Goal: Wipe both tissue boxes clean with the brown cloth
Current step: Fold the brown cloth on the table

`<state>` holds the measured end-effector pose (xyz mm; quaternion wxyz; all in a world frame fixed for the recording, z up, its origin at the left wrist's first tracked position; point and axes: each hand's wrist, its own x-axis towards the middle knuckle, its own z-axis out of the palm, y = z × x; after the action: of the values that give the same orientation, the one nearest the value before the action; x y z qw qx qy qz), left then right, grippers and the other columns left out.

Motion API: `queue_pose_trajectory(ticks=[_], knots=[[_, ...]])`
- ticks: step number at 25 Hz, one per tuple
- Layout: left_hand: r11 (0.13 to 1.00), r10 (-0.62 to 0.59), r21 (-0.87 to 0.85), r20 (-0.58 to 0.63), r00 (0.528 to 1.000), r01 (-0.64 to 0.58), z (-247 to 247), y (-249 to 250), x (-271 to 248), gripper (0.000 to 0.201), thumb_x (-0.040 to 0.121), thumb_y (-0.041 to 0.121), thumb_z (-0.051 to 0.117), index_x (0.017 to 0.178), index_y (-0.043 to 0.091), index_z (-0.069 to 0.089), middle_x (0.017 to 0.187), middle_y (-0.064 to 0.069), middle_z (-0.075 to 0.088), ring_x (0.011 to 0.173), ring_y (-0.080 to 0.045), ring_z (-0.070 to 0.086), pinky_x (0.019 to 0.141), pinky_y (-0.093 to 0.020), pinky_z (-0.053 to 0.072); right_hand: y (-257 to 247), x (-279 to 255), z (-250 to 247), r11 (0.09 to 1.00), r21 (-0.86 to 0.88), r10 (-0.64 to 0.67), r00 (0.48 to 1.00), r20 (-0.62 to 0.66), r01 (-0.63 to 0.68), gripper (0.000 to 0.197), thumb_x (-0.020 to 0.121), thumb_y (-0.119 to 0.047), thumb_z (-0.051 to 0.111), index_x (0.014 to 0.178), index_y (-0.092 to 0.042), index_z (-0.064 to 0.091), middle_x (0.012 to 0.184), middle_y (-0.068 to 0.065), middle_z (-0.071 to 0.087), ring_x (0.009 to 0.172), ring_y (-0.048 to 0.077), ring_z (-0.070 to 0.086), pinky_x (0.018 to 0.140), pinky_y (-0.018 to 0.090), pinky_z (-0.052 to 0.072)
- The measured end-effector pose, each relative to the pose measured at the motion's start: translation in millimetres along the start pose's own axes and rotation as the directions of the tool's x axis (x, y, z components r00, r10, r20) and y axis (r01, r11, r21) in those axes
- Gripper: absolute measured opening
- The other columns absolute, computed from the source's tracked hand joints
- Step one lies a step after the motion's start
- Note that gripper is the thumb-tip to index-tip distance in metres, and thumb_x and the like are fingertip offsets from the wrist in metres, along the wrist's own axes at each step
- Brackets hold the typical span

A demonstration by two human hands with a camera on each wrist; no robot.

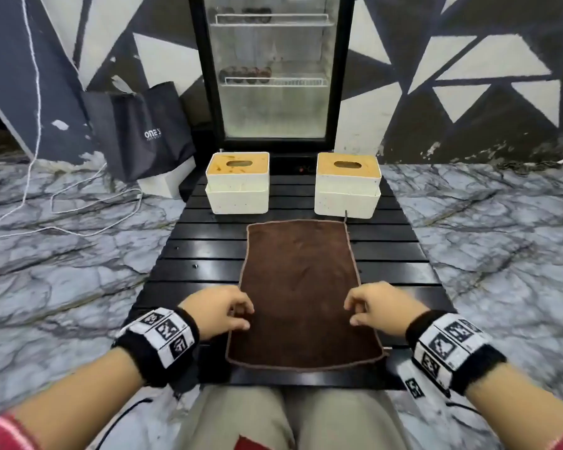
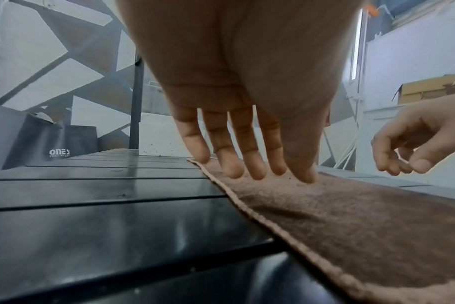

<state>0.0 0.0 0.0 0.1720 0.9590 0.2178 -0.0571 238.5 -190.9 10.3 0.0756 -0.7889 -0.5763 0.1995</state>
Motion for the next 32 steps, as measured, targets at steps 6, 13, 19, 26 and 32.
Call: queue_pose_trajectory(ticks=[6,13,19,26,32], knots=[[0.992,-0.108,-0.056,0.099,0.989,0.114,19.1,-4.1,3.7,0.036,0.069,0.023,0.081,0.101,0.016,0.068,0.079,0.015,0.049,0.079,-0.005,0.049,0.067,-0.009,0.037,-0.5,4.7,19.6,0.991,-0.089,0.118,0.979,0.164,-0.105,0.027,0.066,-0.024,0.078,0.079,-0.026,0.054,0.072,-0.014,0.047,0.080,0.015,0.053,0.076,0.030,0.046],[0.996,-0.066,0.059,0.105,0.992,0.060,19.1,-3.7,3.3,0.019,0.084,0.022,0.068,0.102,0.015,0.070,0.095,0.005,0.062,0.094,-0.012,0.059,0.068,-0.008,0.033,7.4,5.7,27.6,0.995,-0.036,0.099,0.988,0.115,-0.096,0.022,0.069,-0.016,0.076,0.065,-0.025,0.057,0.071,-0.012,0.051,0.079,0.014,0.055,0.074,0.025,0.045],[0.995,0.009,0.094,0.070,0.997,-0.016,15.7,-6.3,-9.0,0.015,0.090,0.022,0.059,0.101,0.014,0.065,0.104,0.000,0.066,0.083,-0.009,0.053,0.073,-0.014,0.034,11.5,-5.4,28.8,0.996,-0.058,0.074,0.994,0.079,-0.070,0.029,0.084,-0.021,0.060,0.063,-0.030,0.042,0.082,-0.006,0.055,0.083,0.016,0.051,0.076,0.030,0.043],[0.994,0.099,0.045,0.102,0.990,-0.104,7.3,-7.6,-40.9,0.013,0.090,0.019,0.058,0.101,0.017,0.062,0.094,0.007,0.060,0.085,-0.008,0.054,0.077,-0.014,0.037,5.1,-44.0,15.9,0.990,-0.115,-0.070,0.988,0.139,0.086,0.013,0.088,-0.019,0.053,0.099,-0.026,0.058,0.082,-0.015,0.048,0.083,0.009,0.051,0.081,0.025,0.040],[0.997,0.028,0.071,-0.084,0.996,-0.022,-17.2,-13.4,-13.5,0.014,0.091,0.017,0.053,0.101,0.014,0.062,0.088,0.007,0.050,0.082,-0.012,0.049,0.075,-0.019,0.034,16.0,-9.3,-15.2,0.996,-0.082,-0.041,0.998,-0.046,0.037,0.010,0.088,-0.018,0.053,0.094,-0.024,0.059,0.091,-0.006,0.064,0.088,0.014,0.057,0.081,0.029,0.044]])
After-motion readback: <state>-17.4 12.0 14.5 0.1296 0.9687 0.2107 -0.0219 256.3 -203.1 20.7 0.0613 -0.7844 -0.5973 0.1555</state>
